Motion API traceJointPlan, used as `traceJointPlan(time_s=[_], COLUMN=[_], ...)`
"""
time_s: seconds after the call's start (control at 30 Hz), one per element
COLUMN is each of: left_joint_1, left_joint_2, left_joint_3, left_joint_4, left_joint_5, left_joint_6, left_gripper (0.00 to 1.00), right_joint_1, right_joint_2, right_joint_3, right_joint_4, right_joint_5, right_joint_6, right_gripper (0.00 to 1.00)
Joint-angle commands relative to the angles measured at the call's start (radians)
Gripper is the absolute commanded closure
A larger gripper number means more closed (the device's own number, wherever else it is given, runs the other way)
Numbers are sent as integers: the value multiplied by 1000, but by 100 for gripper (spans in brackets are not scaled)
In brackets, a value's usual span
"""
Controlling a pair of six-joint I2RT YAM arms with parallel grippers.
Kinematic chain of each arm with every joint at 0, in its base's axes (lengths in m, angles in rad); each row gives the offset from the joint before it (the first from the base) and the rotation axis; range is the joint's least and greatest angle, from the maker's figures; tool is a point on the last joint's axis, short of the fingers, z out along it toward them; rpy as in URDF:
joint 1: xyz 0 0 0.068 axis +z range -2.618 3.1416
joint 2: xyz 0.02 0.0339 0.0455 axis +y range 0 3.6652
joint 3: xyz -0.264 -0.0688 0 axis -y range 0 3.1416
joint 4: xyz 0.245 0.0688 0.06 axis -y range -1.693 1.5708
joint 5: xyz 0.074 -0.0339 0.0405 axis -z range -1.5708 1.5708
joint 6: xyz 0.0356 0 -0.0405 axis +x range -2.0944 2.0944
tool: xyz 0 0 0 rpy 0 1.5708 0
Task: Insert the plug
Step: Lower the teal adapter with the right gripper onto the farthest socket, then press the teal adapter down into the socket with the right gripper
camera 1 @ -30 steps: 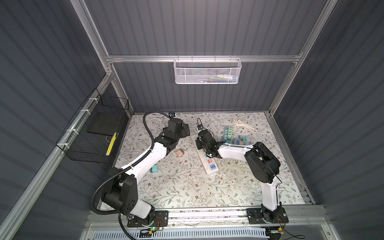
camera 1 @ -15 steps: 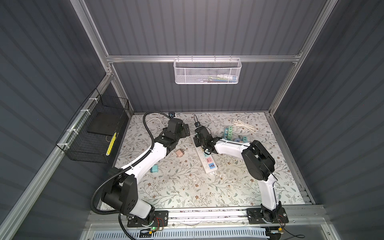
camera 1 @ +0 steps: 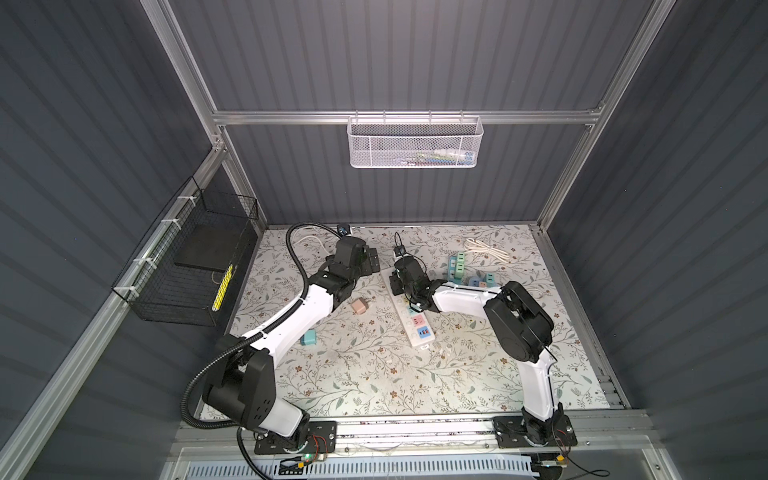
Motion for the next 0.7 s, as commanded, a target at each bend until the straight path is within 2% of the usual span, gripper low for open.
traceJointPlan(time_s=[0.0, 0.23, 0.67], left_joint_1=[7, 7, 8], left_joint_2=[8, -1, -7], left_joint_3=[-12, -16, -17], left_joint_4=[1, 4, 4], left_joint_5=[4, 3, -6], left_joint_6=[-5, -4, 8], left_gripper=[0, 0, 0], right_joint_1=[15, 19, -22], right_joint_2=[44, 29, -56], right_joint_3=[-83, -26, 35], right_joint_4=[-169, -213, -245], right_joint_5=[-50, -64, -154], right_joint_6=[28, 19, 52], right_gripper=[75, 70, 38])
